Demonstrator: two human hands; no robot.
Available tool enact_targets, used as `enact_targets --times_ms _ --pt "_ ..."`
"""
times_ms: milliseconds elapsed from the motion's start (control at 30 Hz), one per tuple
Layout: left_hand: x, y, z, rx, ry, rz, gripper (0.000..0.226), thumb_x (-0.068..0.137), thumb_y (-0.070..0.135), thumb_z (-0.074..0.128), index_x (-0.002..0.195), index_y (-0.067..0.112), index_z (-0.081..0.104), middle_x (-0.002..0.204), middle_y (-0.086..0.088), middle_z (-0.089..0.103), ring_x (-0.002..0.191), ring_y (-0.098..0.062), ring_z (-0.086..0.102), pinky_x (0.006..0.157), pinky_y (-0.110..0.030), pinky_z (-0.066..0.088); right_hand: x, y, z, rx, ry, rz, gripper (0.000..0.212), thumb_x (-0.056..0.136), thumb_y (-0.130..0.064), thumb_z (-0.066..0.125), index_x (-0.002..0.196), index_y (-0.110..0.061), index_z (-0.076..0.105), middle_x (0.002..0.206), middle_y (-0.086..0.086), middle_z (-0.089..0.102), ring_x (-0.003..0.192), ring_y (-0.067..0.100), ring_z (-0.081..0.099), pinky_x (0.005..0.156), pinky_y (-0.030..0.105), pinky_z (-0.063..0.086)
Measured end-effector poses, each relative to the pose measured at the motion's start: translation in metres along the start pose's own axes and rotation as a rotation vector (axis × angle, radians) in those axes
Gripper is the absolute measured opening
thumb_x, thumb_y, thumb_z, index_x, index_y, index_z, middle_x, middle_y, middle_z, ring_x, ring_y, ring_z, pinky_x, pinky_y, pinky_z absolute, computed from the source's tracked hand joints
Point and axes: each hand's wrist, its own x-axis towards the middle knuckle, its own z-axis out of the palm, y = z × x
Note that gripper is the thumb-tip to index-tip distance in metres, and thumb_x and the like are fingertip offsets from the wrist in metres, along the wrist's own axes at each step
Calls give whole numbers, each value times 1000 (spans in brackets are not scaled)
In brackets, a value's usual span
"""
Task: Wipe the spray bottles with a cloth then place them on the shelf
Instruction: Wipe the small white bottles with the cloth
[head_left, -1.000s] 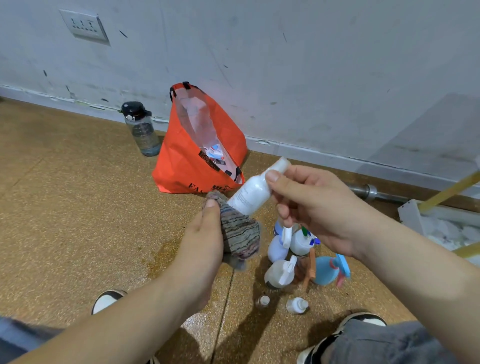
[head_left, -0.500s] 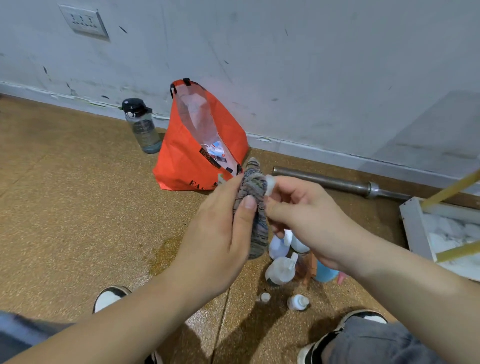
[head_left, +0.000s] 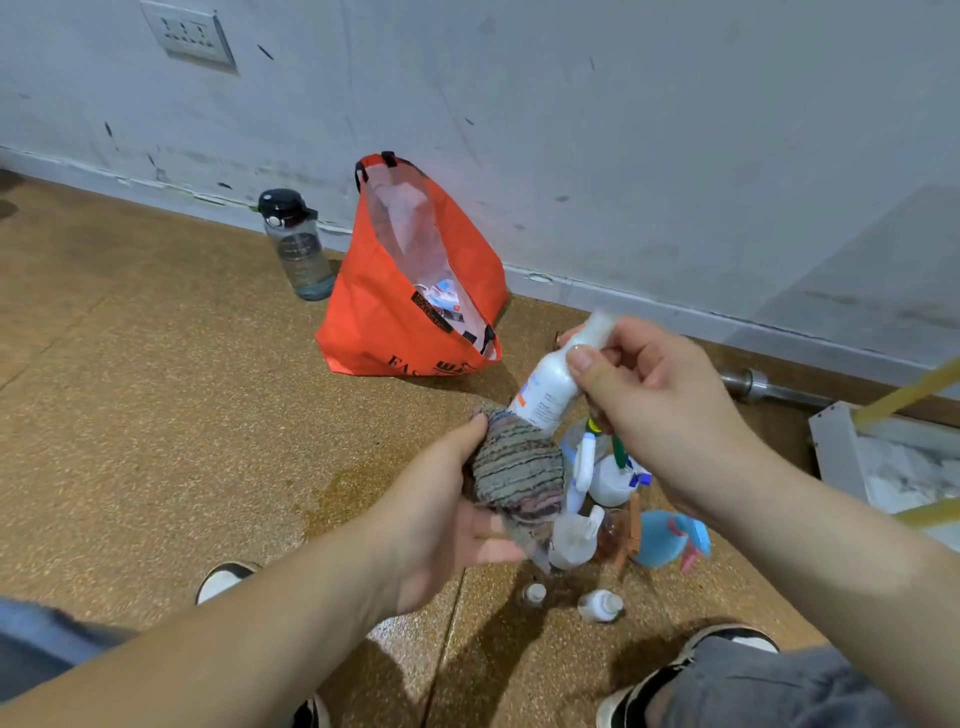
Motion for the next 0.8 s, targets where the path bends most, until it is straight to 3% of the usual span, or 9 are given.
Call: enact_targets --times_ms 67,133,233,300,367,467,533,633,800 --pt "-1 -3 2 -42 0 1 46 108 50 39 120 16 68 105 -12 79 83 -26 76 83 -45 63 -3 2 4 -74 3 8 14 99 -20 68 98 -6 67 78 5 50 64 13 42 60 27 38" --pt "-1 -5 1 -19 28 38 44 108 48 39 123 18 67 103 -9 80 81 -21 76 71 -35 61 -6 0 6 -122 -31 4 12 98 -19 67 97 -7 66 78 5 50 65 15 43 60 29 39" --pt "-1 -2 0 71 48 94 44 108 52 38 124 24 67 107 -5 80 89 -19 76 79 -38 54 -3 -7 3 -120 3 4 27 95 -30 71 96 -3 64 73 3 50 59 14 42 54 26 38" --pt "0 0 1 88 92 151 41 107 51 44 124 22 68 107 -7 80 94 -27 74 77 -43 56 1 -6 0 -107 65 45 44 93 -39 73 94 4 58 68 5 45 57 16 38 49 26 33" --pt "2 0 1 135 182 276 32 106 44 51 126 25 67 108 -2 80 102 -27 75 87 -49 60 3 -3 -1 -77 99 129 57 91 -46 74 89 6 51 67 8 39 58 20 33 50 31 28" --pt "-2 -2 5 195 161 417 20 104 35 58 121 36 69 113 8 78 111 -17 73 97 -44 58 3 2 1 73 98 343 44 91 -51 73 85 -13 51 63 9 38 50 21 33 47 27 27" --pt "-5 -3 8 142 121 398 17 102 37 61 116 34 71 110 0 78 112 -26 72 98 -54 58 2 2 1 164 63 461 39 93 -50 71 84 -19 48 60 5 38 44 16 33 43 23 27" --pt "-4 -1 10 47 111 341 29 103 40 58 119 19 70 112 -12 78 109 -32 74 101 -55 56 4 0 -2 151 -9 487 39 94 -52 69 86 -19 51 62 1 41 46 14 34 43 25 28" --pt "-3 12 6 -63 48 260 43 105 47 51 124 14 70 114 -15 78 97 -25 76 86 -40 59 6 -7 -5 226 -113 451 30 104 -37 60 89 -11 57 68 4 47 52 16 37 49 30 30"
